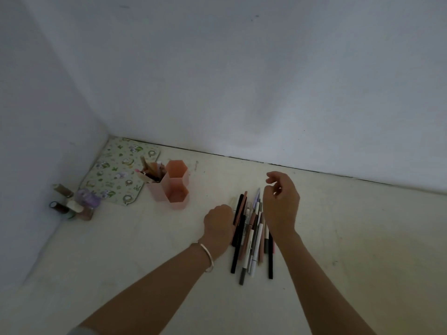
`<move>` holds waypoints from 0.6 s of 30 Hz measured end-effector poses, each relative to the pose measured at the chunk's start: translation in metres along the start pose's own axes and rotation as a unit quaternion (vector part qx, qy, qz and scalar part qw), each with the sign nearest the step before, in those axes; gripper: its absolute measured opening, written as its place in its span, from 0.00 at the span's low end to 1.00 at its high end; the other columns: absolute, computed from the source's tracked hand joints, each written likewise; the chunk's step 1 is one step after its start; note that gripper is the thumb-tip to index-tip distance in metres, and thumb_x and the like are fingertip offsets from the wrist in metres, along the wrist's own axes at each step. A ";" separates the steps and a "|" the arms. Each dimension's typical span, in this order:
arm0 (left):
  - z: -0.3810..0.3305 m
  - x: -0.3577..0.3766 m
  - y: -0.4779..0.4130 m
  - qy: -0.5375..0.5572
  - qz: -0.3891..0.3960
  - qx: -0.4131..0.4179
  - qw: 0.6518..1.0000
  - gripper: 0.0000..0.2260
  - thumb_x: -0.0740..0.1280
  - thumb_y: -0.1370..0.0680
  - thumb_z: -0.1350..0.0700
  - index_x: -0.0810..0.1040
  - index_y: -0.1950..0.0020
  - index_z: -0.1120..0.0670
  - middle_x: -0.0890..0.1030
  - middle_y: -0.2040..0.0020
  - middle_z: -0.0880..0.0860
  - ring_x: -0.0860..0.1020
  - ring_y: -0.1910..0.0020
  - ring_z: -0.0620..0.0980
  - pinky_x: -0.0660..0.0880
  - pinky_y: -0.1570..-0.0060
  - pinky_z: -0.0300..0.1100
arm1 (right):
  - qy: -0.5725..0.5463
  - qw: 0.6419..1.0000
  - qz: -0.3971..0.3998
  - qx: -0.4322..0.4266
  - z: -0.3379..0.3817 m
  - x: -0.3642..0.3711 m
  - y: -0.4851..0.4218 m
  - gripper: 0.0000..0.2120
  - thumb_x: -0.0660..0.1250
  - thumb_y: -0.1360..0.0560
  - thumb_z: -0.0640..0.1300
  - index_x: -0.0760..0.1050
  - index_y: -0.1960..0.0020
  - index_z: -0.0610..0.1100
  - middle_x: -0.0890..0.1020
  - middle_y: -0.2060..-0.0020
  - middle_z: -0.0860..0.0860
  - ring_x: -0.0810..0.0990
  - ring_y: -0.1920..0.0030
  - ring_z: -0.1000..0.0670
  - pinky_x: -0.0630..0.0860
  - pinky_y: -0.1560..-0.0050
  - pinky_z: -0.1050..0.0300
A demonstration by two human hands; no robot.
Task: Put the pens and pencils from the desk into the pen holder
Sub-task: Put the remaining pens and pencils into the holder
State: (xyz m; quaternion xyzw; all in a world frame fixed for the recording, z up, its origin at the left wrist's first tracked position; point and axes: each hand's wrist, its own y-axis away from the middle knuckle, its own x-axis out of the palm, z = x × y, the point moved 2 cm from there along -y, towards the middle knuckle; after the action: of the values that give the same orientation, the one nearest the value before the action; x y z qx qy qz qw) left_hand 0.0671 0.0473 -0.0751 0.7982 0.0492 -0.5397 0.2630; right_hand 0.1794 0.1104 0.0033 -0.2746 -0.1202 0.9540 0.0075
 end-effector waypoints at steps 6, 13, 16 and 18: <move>-0.007 0.002 0.000 -0.088 -0.018 0.031 0.995 0.11 0.63 0.21 0.65 0.74 0.39 0.59 0.78 0.41 0.55 0.79 0.41 0.53 0.75 0.44 0.43 | -0.018 1.000 0.018 0.012 0.004 0.010 0.001 0.17 0.61 0.30 0.30 0.77 0.48 0.47 0.80 0.57 0.53 0.74 0.63 0.58 0.70 0.61 0.67; -0.010 -0.019 0.006 -0.092 -0.013 0.059 0.994 0.11 0.60 0.21 0.70 0.74 0.41 0.61 0.81 0.44 0.57 0.81 0.45 0.55 0.76 0.48 0.44 | -0.026 0.999 0.019 0.014 0.002 0.008 0.002 0.17 0.61 0.30 0.30 0.78 0.48 0.47 0.80 0.58 0.53 0.74 0.64 0.58 0.70 0.62 0.66; 0.003 -0.074 0.005 0.017 -0.096 0.067 0.993 0.13 0.62 0.23 0.68 0.72 0.39 0.58 0.81 0.48 0.55 0.81 0.49 0.54 0.76 0.54 0.42 | -0.018 0.999 0.021 0.020 -0.003 0.006 -0.001 0.15 0.61 0.28 0.32 0.77 0.48 0.48 0.80 0.58 0.55 0.75 0.65 0.58 0.71 0.63 0.66; 0.017 -0.121 0.008 0.128 -0.190 0.077 0.970 0.14 0.66 0.22 0.62 0.74 0.37 0.55 0.83 0.50 0.52 0.82 0.51 0.50 0.78 0.51 0.40 | 0.005 0.998 0.049 0.050 -0.007 0.013 -0.003 0.12 0.61 0.26 0.34 0.78 0.47 0.45 0.82 0.58 0.54 0.74 0.71 0.58 0.70 0.67 0.65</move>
State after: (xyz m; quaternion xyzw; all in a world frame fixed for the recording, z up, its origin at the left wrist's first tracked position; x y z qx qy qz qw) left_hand 0.0056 0.0568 0.0305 0.8543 0.1915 -0.4756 0.0852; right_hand 0.1715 0.1155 -0.0086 -0.2841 -0.0584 0.9567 -0.0253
